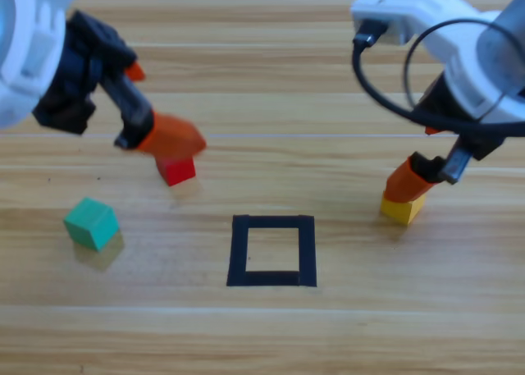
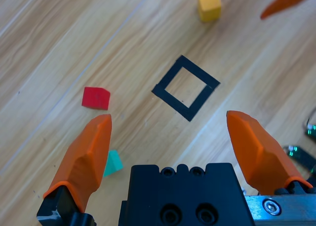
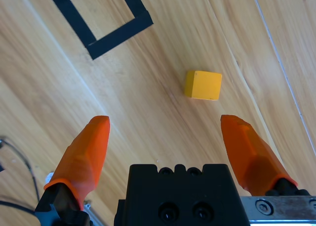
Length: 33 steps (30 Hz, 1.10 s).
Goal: Stack the blocks in the rectangular block: red at the bottom, yellow in the middle, green on top
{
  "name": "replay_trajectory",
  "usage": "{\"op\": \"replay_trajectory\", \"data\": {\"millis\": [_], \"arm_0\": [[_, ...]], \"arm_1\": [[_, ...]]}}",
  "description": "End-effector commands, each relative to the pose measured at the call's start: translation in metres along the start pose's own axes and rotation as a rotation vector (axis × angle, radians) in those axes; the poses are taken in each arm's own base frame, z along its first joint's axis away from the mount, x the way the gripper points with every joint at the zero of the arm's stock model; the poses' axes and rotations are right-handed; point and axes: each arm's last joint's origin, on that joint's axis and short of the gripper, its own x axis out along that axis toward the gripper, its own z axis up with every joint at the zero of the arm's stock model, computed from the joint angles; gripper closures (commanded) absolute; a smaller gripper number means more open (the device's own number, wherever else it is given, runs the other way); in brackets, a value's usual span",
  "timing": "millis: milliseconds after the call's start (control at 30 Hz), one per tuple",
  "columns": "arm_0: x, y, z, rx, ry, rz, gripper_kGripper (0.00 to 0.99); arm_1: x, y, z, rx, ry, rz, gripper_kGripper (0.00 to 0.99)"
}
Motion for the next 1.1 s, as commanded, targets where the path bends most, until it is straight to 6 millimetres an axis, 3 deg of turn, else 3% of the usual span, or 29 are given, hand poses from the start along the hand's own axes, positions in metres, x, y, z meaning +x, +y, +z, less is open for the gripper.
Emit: {"op": "replay_trajectory", "data": {"millis": [33, 200, 400, 600, 800, 1000, 1100], "arm_0": [[0.001, 0.037, 0.005, -0.331, -0.024, 0.159, 0.0], [0.013, 0.06, -0.005, -0.57, 0.014, 0.256, 0.0], [0.051, 0.082, -0.015, -0.741, 0.128, 0.337, 0.0], [0.097, 0.094, 0.008, -0.83, 0.256, 0.384, 0.0], [0.161, 0.106, 0.04, -0.831, 0.417, 0.398, 0.0], [0.195, 0.106, 0.043, -0.918, 0.474, 0.349, 0.019], [0.213, 0.11, 0.04, -1.012, 0.511, 0.363, 0.037]], "arm_1": [[0.069, -0.014, 0.013, 0.012, 0.159, -0.018, 0.002], [0.095, -0.034, 0.015, 0.043, 0.202, -0.014, 0.002], [0.115, -0.055, 0.013, 0.083, 0.232, -0.013, 0.004], [0.125, -0.069, 0.009, 0.113, 0.255, -0.018, 0.008], [0.143, -0.069, 0.008, 0.112, 0.287, -0.005, 0.068], [0.162, -0.07, 0.008, 0.113, 0.316, 0.006, 0.099], [0.172, -0.071, 0.008, 0.113, 0.331, 0.009, 0.162]]}}
